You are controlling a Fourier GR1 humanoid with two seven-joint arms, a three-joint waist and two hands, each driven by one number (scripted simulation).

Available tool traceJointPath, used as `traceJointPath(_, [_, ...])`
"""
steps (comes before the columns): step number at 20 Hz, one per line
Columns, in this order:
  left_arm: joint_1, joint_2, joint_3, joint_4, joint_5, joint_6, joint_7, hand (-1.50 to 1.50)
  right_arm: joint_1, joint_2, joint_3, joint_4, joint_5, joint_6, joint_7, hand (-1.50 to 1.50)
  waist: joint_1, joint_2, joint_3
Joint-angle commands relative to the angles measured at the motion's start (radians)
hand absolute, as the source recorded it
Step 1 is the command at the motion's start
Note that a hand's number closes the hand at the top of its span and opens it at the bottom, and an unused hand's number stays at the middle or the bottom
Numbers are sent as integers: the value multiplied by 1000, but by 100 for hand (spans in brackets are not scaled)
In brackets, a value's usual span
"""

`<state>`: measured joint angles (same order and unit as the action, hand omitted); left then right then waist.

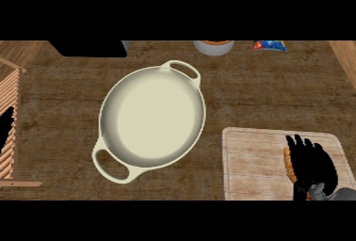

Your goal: Pick the croissant from the cutting board and place it in the pot

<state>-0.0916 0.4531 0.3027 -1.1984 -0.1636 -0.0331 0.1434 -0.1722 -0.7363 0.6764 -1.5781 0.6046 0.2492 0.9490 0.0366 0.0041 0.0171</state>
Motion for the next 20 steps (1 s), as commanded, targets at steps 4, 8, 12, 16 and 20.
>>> traceJointPath(4, [-43, -145, -88, -133, 43, -12, -80, 0, -29, -12, 24, 22, 13, 50, -67, 150, -22, -10, -16])
traceJointPath(8, [-14, -160, -74, -115, 47, 1, -108, 0, -40, 12, 34, 58, 41, 32, -93, 150, -18, -8, -17])
traceJointPath(12, [-56, -135, -77, -132, 54, -26, -65, 0, -82, 172, 82, 33, 61, 38, -7, 150, -4, -9, -16])
traceJointPath(16, [-114, -81, -80, -66, 33, -45, -58, 0, -162, 508, 166, -19, 60, -10, 76, 150, 61, 2, -16])
traceJointPath(20, [-145, -97, -106, -25, 35, -38, -64, 0, -217, 722, 216, 46, 82, -52, 137, 150, 79, 3, -21])
